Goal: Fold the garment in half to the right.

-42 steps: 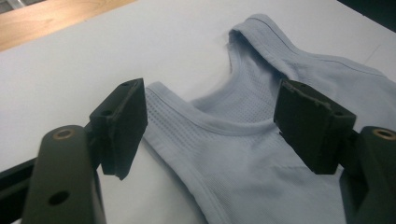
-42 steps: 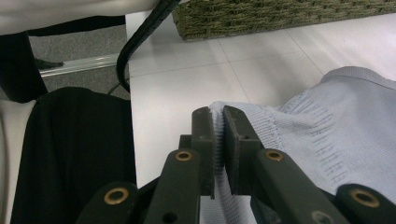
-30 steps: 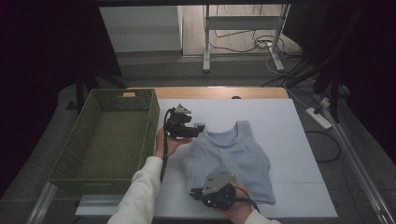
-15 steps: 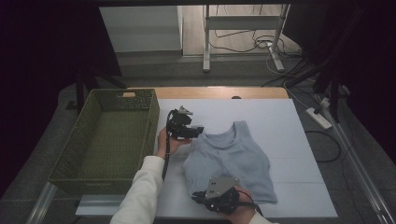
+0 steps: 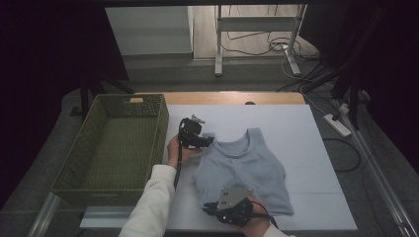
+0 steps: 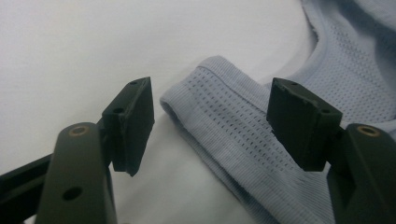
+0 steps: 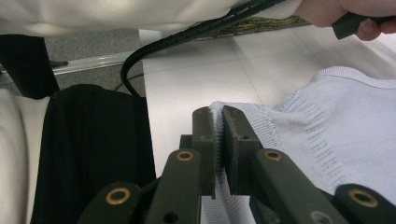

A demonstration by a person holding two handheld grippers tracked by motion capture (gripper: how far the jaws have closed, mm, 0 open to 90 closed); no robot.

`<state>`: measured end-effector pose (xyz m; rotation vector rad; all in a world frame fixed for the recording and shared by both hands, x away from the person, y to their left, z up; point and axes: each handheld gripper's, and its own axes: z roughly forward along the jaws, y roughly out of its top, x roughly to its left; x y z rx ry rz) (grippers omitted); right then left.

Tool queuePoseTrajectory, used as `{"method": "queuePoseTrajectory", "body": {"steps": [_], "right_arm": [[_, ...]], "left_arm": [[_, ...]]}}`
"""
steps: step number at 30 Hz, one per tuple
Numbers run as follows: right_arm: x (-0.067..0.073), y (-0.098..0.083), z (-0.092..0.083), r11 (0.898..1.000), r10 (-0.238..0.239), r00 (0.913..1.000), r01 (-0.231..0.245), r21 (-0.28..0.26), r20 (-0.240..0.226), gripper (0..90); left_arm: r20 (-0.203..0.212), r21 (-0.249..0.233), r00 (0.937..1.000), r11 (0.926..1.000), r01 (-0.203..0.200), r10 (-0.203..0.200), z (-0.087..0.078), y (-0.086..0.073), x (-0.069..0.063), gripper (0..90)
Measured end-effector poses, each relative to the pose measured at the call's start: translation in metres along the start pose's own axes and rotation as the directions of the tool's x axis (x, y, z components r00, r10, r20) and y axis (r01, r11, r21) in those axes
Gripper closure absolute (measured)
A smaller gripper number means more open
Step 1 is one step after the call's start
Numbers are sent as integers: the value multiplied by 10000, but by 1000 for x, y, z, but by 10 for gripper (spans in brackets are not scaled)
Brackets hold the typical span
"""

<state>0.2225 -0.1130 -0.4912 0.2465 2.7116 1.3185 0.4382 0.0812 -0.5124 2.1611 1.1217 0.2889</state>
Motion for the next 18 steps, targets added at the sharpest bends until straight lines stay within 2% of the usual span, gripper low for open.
{"method": "queuePoseTrajectory", "body": {"steps": [6, 18], "right_arm": [[0, 0, 1, 10000, -37, 10000, 37, 43, -44, 839], [-1, -1, 2, 10000, -27, 9999, 28, 86, -120, 839]], "left_arm": [[-72, 134, 9999, 9998, 111, -110, 5, -2, 3, 324], [71, 290, 9998, 9994, -198, 196, 16, -3, 3, 342]]}}
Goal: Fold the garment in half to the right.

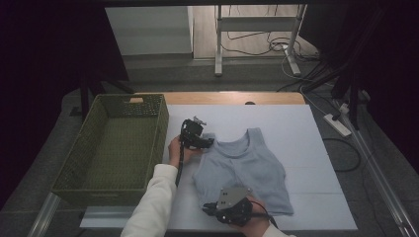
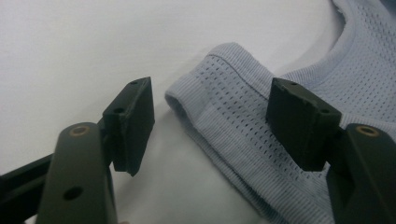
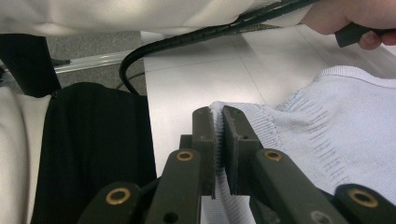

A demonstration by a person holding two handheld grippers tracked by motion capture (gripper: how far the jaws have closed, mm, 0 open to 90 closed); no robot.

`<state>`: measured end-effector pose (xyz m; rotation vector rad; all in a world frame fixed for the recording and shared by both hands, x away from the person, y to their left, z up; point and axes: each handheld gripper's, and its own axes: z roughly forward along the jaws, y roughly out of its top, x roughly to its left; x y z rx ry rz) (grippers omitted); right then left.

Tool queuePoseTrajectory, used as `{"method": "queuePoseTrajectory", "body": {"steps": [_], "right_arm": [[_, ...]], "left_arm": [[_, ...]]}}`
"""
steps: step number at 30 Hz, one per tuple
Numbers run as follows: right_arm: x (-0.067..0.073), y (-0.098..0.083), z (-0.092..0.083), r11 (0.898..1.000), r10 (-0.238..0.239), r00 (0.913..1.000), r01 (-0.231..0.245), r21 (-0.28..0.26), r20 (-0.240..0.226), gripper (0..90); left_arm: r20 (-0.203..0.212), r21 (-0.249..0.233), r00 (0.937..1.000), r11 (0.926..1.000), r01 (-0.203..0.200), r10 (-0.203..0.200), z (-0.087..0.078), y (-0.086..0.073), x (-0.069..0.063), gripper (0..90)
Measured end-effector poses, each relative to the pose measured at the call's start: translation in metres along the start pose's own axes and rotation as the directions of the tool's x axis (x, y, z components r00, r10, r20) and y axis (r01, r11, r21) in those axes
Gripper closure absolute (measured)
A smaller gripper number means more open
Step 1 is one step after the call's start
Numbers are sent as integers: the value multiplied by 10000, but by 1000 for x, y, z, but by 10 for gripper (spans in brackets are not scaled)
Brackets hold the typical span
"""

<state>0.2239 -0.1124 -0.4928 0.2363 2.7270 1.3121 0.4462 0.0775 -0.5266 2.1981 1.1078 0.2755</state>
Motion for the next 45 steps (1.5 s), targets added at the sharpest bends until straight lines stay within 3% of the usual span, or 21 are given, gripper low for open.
{"method": "queuePoseTrajectory", "body": {"steps": [6, 12, 22, 27, 35, 45], "right_arm": [[0, 0, 0, 10000, -2, 10000, 2, -18, -1, 839], [0, 0, 0, 10000, -24, 10000, 24, 6, -2, 839], [0, 0, 1, 10000, -39, 10000, 39, -5, 0, 839], [-1, 0, 0, 10000, -46, 10000, 46, -21, 41, 839], [-1, 0, -1, 9999, -48, 9999, 49, -119, 101, 839], [-2, 1, -5, 9995, -86, 9995, 95, -293, 309, 840]], "left_arm": [[303, 128, 9995, 9999, -8, 4, 4, -2, 1, 386], [350, 39, 9993, 9999, 164, -165, 4, -3, 1, 414], [1170, -435, 9910, 9965, 712, -657, 2, -13, 4, 702], [1208, -348, 9911, 9976, 602, -556, 1, -12, 2, 778], [949, -293, 9940, 9979, 579, -549, -3, -11, -2, 808], [1105, -903, 9924, 9939, 641, -539, -20, -7, -5, 815]]}}
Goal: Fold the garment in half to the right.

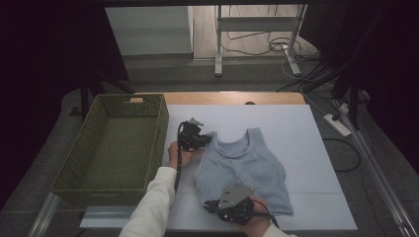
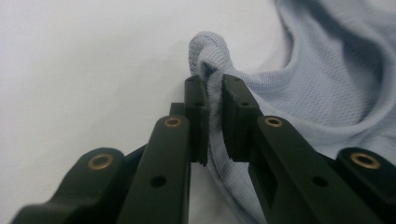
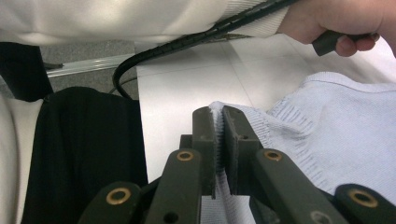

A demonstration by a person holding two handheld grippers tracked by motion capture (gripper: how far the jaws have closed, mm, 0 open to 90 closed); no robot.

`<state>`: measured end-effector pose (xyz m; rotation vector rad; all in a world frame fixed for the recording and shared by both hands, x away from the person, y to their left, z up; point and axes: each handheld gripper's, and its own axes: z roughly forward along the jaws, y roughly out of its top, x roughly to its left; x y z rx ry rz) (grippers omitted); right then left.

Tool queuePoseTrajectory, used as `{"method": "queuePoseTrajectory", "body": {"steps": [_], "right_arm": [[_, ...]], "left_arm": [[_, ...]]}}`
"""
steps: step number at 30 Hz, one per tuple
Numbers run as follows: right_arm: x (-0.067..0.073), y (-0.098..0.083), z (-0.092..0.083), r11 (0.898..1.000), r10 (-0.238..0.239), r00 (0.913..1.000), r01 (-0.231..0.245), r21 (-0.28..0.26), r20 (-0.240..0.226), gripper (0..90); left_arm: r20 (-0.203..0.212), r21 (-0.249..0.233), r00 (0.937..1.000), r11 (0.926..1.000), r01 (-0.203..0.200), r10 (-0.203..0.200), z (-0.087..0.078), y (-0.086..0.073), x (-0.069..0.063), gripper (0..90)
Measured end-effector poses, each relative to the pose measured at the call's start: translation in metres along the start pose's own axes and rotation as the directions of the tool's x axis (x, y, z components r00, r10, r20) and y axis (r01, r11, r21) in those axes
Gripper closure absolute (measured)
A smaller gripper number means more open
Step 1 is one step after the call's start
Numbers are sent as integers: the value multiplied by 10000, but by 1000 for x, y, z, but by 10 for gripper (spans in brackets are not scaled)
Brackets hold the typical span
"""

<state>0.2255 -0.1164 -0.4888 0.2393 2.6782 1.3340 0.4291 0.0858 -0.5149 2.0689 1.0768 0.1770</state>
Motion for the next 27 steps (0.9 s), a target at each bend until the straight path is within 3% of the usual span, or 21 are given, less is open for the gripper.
{"method": "queuePoseTrajectory", "body": {"steps": [19, 27], "right_arm": [[-4, 4, -11, 9988, 115, 9984, -88, -491, 552, 840], [-4, 4, -11, 9988, 92, 9985, -66, -480, 537, 841]], "left_arm": [[285, -641, 9996, 9979, 81, -63, -24, 7, -10, 823], [377, -785, 9991, 9967, 200, -171, -28, 8, -10, 823]]}}
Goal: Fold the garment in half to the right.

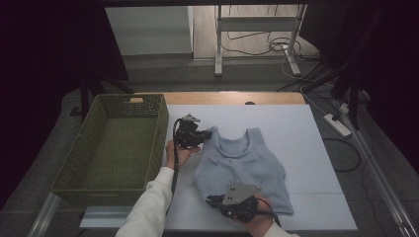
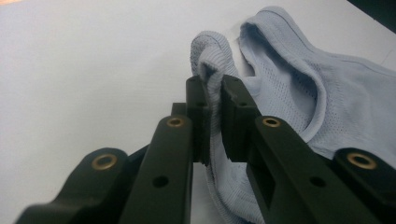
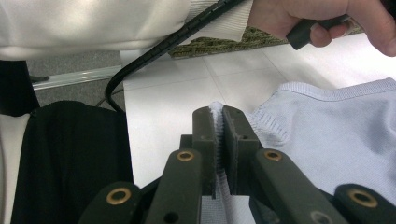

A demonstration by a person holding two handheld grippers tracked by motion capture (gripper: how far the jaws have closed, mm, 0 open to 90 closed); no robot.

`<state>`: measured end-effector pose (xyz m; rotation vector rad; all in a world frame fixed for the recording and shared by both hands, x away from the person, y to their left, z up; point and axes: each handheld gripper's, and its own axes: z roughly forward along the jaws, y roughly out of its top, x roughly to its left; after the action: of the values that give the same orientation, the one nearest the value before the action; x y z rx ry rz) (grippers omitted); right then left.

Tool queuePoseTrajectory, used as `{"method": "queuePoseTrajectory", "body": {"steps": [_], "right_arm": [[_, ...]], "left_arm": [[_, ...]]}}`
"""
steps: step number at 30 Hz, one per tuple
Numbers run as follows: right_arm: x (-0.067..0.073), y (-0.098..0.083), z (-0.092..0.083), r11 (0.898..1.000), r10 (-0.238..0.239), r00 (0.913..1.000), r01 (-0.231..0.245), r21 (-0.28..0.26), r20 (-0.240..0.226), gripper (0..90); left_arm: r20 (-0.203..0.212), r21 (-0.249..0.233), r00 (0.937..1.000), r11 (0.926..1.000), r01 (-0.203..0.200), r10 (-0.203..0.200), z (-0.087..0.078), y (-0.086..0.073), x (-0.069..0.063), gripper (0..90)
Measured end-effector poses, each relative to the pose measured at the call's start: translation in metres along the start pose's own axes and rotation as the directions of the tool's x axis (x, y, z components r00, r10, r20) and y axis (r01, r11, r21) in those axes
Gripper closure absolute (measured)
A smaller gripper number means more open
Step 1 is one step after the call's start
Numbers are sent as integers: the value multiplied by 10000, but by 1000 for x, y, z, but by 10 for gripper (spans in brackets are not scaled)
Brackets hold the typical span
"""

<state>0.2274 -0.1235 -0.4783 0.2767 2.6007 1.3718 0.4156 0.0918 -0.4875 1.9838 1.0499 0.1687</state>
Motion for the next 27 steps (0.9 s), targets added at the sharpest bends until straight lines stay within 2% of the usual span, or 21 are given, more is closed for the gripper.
{"method": "queuePoseTrajectory", "body": {"steps": [15, 22, 27], "right_arm": [[-2, 1, -3, 9999, 31, 9999, -29, -117, 116, 841], [-1, 4, -3, 9997, -6, 9999, 10, -232, 161, 843], [0, 12, -3, 9985, 57, 9999, -48, -537, 162, 843]], "left_arm": [[85, -66, 10000, 10000, -48, 49, -8, 4, -6, 823], [120, -211, 9998, 9997, 157, -155, -14, 5, -6, 823], [-218, -558, 9996, 9983, 147, -160, -24, 9, -8, 824]]}}
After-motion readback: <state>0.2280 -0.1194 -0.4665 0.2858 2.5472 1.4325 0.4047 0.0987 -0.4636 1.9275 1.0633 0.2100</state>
